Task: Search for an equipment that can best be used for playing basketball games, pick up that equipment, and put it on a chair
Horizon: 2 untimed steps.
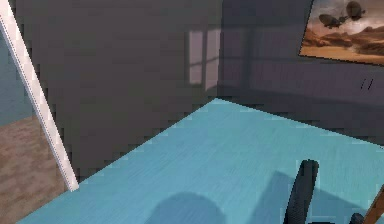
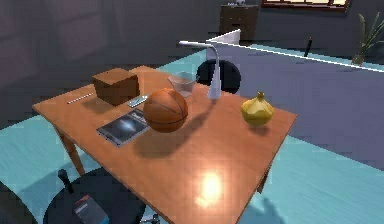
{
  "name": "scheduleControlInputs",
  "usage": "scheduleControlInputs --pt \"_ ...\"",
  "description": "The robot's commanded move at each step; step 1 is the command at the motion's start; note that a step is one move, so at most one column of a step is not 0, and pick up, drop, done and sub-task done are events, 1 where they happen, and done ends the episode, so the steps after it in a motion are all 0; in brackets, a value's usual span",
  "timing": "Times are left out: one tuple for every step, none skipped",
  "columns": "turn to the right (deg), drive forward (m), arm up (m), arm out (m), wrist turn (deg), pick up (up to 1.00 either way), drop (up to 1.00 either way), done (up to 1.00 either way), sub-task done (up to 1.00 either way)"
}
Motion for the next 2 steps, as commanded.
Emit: scheduleControlInputs --pt "0.0 0.00 0.50 0.00 0.0 0.00 0.00 0.00 0.00" --pt "0.0 0.00 0.38 0.00 0.0 0.00 0.00 0.00 0.00"
